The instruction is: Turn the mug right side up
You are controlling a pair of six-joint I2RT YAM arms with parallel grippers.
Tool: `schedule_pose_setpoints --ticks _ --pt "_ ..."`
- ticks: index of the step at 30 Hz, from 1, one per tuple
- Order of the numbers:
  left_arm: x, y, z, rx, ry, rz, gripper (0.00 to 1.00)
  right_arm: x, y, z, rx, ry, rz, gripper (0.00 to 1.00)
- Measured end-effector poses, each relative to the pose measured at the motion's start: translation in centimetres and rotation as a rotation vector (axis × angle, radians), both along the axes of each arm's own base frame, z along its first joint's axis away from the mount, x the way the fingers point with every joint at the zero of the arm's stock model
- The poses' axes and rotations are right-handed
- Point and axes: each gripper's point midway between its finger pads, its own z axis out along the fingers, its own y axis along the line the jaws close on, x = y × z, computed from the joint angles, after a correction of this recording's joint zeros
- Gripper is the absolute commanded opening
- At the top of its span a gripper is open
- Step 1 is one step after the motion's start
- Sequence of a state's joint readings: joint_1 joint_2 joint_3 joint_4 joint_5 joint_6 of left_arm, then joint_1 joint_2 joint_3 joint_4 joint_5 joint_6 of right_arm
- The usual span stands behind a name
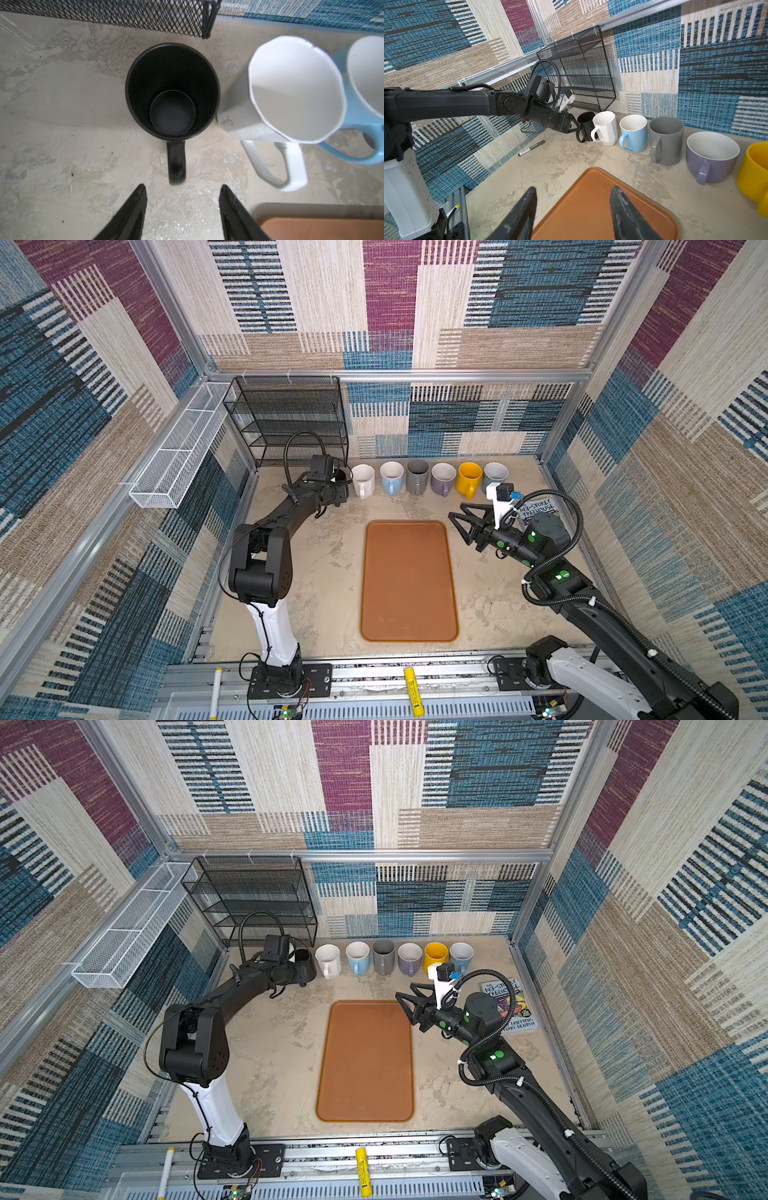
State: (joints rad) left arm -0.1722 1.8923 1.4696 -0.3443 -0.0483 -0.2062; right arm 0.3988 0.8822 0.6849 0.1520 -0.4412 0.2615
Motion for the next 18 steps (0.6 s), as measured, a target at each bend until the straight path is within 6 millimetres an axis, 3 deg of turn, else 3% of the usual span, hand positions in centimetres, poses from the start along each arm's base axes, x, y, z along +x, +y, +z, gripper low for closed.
schedule_pose_setpoints --ticks 5,7,8,9,18 --pt "-0.8 0.1 2.1 -0.006 -0.028 -0.001 0.82 0.1 0.0 -0.4 -0.008 0.019 0.0 0.75" --pt "-1.0 0.2 3.0 -0.008 -0.042 -0.001 1.0 0.2 0.0 -0.6 -0.008 0.029 -0.006 0.84" --pt "-1.1 0.2 3.5 -0.01 -0.051 -0.002 1.0 0.2 -0.1 -0.6 -0.009 0.031 -0.008 0.85" --pt "-1.1 0.2 4.0 -0.012 -0.062 -0.001 1.0 0.1 -0.2 -0.7 -0.012 0.035 -0.013 1.0" --pt "-3.4 0.6 7.5 -0.006 -0.139 -0.02 1.0 0.3 -1.7 0.4 -0.004 0.006 -0.107 0.99"
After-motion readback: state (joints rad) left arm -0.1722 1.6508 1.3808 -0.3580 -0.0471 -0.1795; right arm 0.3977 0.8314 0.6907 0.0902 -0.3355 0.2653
